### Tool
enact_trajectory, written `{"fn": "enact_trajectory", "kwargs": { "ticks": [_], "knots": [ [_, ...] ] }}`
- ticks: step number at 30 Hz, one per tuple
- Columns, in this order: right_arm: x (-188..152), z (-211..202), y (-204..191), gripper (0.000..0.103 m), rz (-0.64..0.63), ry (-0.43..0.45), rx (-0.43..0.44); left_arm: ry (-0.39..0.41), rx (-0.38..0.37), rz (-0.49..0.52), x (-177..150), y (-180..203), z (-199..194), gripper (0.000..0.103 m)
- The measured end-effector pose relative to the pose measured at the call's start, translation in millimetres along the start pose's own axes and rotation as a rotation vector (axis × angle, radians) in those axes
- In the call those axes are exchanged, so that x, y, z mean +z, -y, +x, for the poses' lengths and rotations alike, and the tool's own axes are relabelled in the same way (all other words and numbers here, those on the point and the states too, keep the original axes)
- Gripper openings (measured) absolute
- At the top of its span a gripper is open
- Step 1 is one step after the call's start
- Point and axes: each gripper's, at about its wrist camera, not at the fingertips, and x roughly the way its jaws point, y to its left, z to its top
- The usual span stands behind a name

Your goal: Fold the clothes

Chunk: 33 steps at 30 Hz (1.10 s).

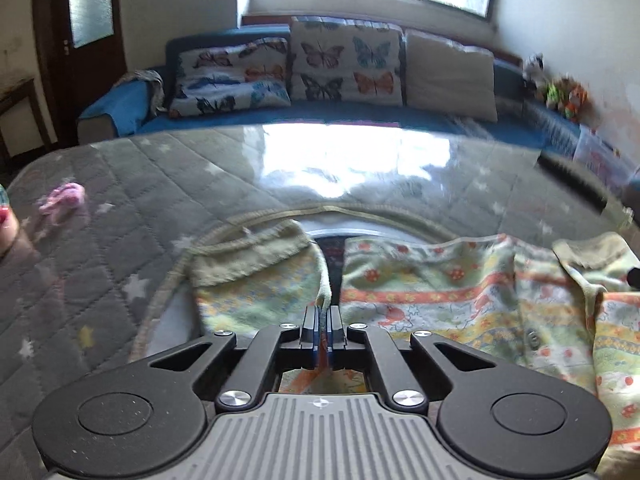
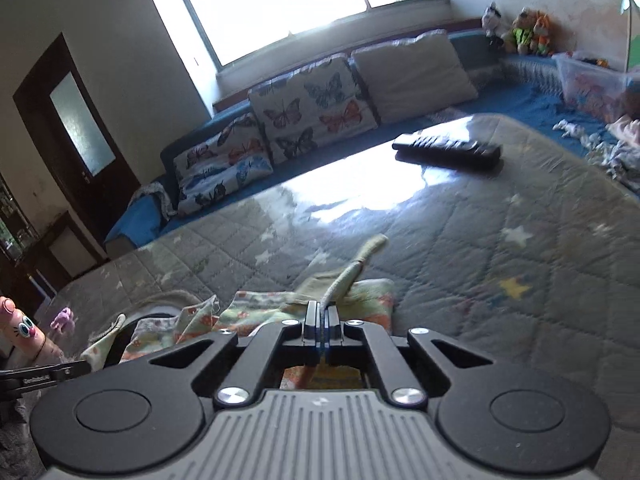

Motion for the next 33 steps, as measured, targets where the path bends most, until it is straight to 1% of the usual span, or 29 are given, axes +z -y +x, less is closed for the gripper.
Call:
{"fn": "enact_trajectory", "kwargs": {
  "ticks": [4, 8, 10, 12, 14, 17, 19, 21, 22, 23, 24, 25, 27, 28, 29, 31, 33],
  "knots": [
    [-5.9, -52.5, 17.9, 0.001, -0.008, 0.083, -0.057, 0.05, -0.003, -0.04, -13.5, -20.1, -39.5, 0.003],
    [-21.4, -110.0, 44.0, 0.001, 0.018, 0.161, -0.137, 0.087, 0.012, -0.083, -34.0, -43.8, -79.6, 0.003],
    [-31.3, -136.3, 57.0, 0.001, 0.036, 0.188, -0.18, 0.102, 0.021, -0.103, -46.1, -56.3, -99.9, 0.003],
    [-44.3, -159.0, 67.7, 0.001, 0.058, 0.195, -0.209, 0.111, 0.03, -0.121, -59.6, -69.1, -120.5, 0.003],
    [-59.9, -176.3, 76.1, 0.001, 0.065, 0.189, -0.254, 0.106, 0.047, -0.131, -75.2, -82.0, -137.2, 0.003],
    [-80.4, -189.6, 89.5, 0.002, 0.103, 0.161, -0.31, 0.065, 0.076, -0.15, -97.4, -100.9, -149.7, 0.003],
    [-90.9, -190.3, 98.9, 0.004, 0.125, 0.115, -0.346, 0.033, 0.099, -0.161, -110.9, -111.3, -152.8, 0.003],
    [-99.5, -186.0, 107.0, 0.006, 0.144, 0.07, -0.396, -0.007, 0.121, -0.146, -123.8, -117.2, -151.0, 0.003],
    [-101.3, -185.5, 108.5, 0.007, 0.146, 0.057, -0.404, -0.025, 0.131, -0.145, -127.9, -119.4, -150.1, 0.004],
    [-100.0, -186.3, 105.0, 0.008, 0.13, 0.064, -0.407, -0.042, 0.141, -0.146, -131.6, -121.6, -149.3, 0.004],
    [-98.7, -187.2, 101.6, 0.009, 0.114, 0.07, -0.41, -0.059, 0.15, -0.146, -135.3, -123.8, -148.6, 0.008],
    [-97.4, -188.1, 98.1, 0.01, 0.098, 0.077, -0.413, -0.059, 0.164, -0.147, -136.0, -125.6, -150.0, 0.01],
    [-94.6, -189.4, 90.7, 0.026, 0.064, 0.09, -0.418, -0.045, 0.189, -0.149, -135.8, -129.2, -155.0, 0.012],
    [-91.9, -187.6, 84.2, 0.043, 0.035, 0.094, -0.409, -0.033, 0.197, -0.149, -134.3, -130.4, -158.2, 0.016],
    [-89.4, -183.2, 78.8, 0.048, 0.007, 0.093, -0.392, -0.021, 0.207, -0.149, -133.5, -130.8, -161.7, 0.016],
    [-87.8, -168.8, 69.0, 0.049, -0.034, 0.074, -0.357, 0.001, 0.226, -0.142, -130.1, -128.7, -167.2, 0.026],
    [-87.2, -151.3, 61.4, 0.053, -0.07, 0.044, -0.323, 0.018, 0.224, -0.142, -127.1, -126.2, -171.3, 0.029]
  ]
}}
